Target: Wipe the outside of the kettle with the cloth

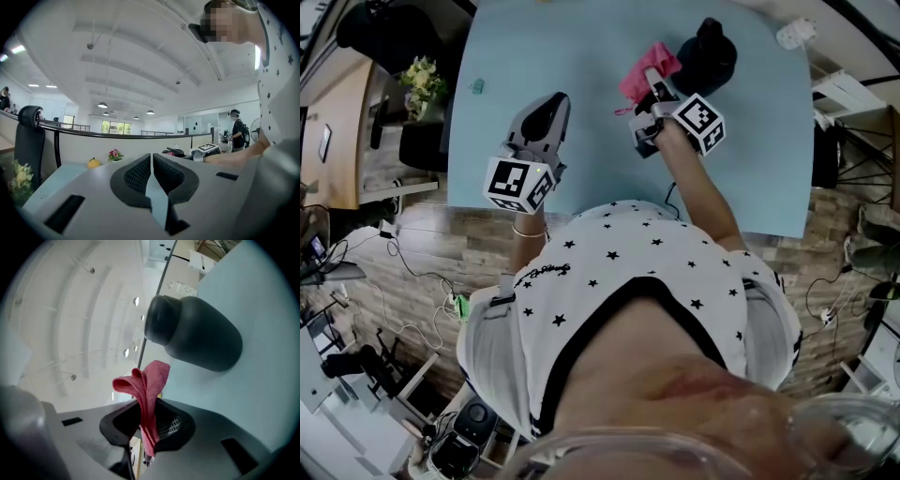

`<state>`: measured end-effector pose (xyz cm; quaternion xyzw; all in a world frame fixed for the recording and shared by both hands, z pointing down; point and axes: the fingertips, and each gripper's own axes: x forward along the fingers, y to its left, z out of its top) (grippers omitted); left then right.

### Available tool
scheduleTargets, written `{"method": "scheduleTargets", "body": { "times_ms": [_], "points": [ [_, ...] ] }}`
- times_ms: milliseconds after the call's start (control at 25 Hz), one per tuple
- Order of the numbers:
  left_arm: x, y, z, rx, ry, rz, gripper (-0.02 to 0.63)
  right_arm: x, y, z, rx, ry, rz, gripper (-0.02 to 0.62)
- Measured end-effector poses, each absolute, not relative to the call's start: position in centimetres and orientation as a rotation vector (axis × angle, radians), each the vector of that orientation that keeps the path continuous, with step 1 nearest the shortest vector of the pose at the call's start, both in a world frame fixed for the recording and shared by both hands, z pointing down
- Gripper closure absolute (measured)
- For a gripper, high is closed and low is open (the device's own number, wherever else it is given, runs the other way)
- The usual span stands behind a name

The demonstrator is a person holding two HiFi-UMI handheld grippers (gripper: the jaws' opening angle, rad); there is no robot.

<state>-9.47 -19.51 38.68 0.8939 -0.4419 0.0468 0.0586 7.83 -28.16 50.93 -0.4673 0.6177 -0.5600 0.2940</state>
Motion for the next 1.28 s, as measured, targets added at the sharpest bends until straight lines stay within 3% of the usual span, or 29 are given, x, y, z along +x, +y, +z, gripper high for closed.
{"method": "scheduleTargets", "body": {
  "times_ms": [400, 1280],
  "points": [
    [-7.7, -18.9, 38.4, 2.746, -1.285, 0.145, 0.566, 13.9, -28.8, 49.1, -1.338, 1.620, -1.350, 0.529],
    [-7.8, -19.9, 39.2, 2.713, -1.306, 0.190, 0.566, 14.6, -27.3, 57.2, -1.450, 1.497, -1.522, 0.529]
  ]
}}
